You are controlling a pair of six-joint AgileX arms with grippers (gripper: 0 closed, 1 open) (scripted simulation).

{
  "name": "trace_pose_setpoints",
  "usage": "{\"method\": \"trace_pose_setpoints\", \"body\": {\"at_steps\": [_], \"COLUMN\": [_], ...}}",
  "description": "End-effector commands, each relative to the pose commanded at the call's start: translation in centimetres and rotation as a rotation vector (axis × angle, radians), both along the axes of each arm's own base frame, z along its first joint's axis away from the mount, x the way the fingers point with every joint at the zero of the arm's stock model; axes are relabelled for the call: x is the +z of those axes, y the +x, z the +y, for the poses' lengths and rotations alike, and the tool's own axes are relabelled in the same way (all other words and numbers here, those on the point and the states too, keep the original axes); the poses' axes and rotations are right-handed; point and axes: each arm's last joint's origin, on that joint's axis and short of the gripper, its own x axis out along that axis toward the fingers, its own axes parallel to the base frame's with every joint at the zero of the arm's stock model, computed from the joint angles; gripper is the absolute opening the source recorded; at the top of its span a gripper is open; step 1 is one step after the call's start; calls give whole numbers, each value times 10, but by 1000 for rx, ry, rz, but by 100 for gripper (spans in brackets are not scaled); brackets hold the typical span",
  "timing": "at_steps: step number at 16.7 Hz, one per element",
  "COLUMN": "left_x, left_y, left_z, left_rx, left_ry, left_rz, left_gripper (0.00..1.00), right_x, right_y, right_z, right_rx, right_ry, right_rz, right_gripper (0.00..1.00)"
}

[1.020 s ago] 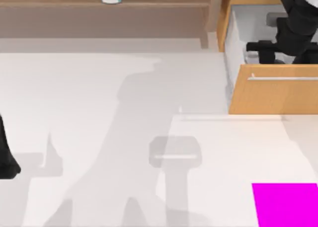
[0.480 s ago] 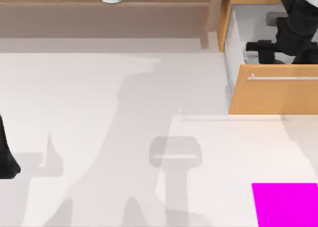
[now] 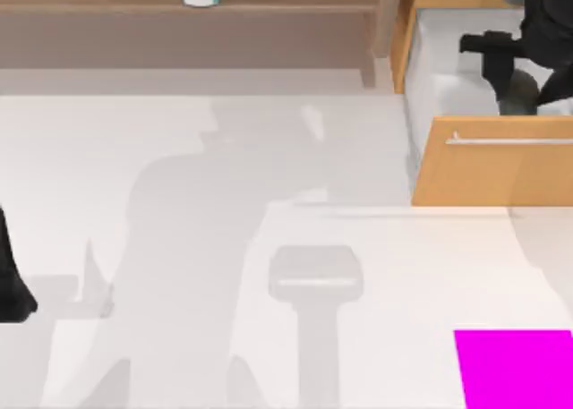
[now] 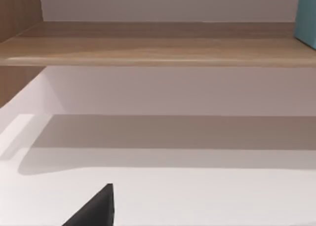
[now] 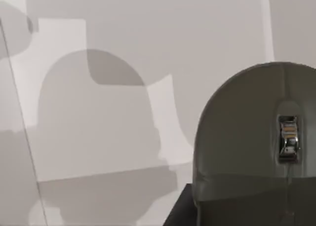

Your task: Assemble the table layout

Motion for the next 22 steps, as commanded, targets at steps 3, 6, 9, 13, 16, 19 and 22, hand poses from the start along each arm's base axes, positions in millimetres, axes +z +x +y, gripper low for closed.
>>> {"method": "trace_pose_setpoints", "body": {"at_steps": [3,6,9,13,16,19,22], "left_x": [0,0,0,0,0,0,0], "left_y": [0,0,0,0,0,0,0], "left_z": [0,0,0,0,0,0,0], "left_rx": [0,0,0,0,0,0,0], "left_ry": [0,0,0,0,0,0,0], "left_rz": [0,0,0,0,0,0,0], "left_gripper": [100,100,100,100,100,100,100], "right_x": [42,74,89,82,60,31,0], "right_y": [-19,-47,-79,-125,-160,-193,-224], "right_z": [5,13,23,33,38,40,38], "right_rx": [-34,-58,-68,-59,-39,-9,31], "right_ry": [27,60,89,110,105,85,57], "right_rz": [-112,-202,-244,-227,-175,-105,-32], "right_gripper": [0,0,0,0,0,0,0]}}
